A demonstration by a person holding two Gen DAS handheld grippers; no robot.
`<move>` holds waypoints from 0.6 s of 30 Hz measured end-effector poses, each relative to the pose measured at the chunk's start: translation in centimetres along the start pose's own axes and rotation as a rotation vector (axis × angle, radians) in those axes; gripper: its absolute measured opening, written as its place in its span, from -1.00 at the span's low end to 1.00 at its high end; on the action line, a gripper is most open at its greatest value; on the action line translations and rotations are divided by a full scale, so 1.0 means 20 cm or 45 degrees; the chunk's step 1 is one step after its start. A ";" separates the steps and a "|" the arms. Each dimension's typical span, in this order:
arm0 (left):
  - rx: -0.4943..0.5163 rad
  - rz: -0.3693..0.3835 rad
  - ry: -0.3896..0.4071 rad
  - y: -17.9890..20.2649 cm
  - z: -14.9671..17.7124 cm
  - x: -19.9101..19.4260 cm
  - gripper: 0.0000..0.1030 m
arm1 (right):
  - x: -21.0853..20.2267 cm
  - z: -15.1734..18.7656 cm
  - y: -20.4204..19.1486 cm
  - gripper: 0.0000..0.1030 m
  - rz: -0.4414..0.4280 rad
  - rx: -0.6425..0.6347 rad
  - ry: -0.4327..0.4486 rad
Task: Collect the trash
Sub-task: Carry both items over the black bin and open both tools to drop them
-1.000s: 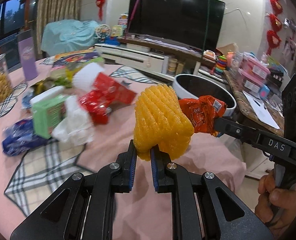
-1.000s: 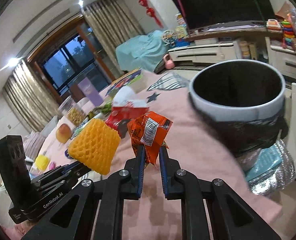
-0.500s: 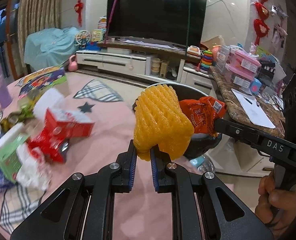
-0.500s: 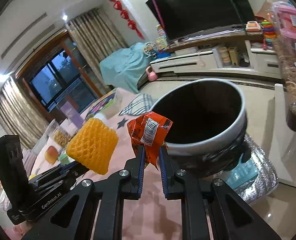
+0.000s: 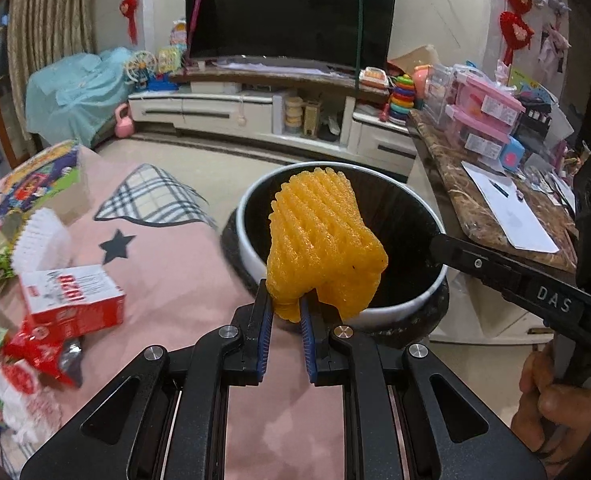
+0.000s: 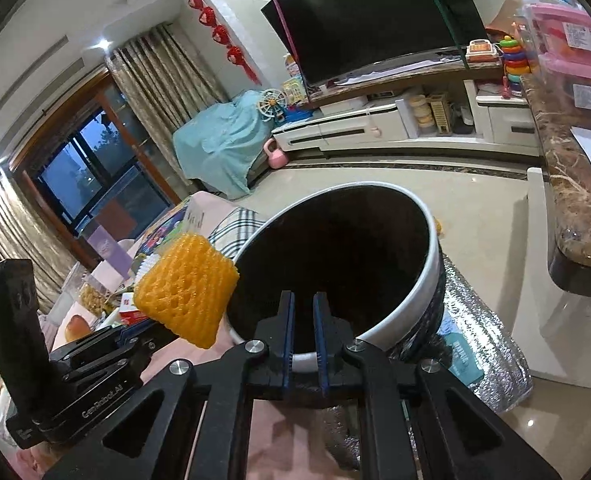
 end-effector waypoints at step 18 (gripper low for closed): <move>0.005 -0.025 0.024 0.01 -0.04 -0.01 0.03 | -0.02 -0.02 0.04 -0.82 -0.002 0.052 0.020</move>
Point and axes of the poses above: each gripper's, at about its wrist camera, not at the fingertips, and x roughly the way its jaws point, y to its right, z to its underside, the point moved 1 cm from there along x, roughly the way its jaws point, and after that the axes turned 4 degrees about z, right-handed, at the moved point
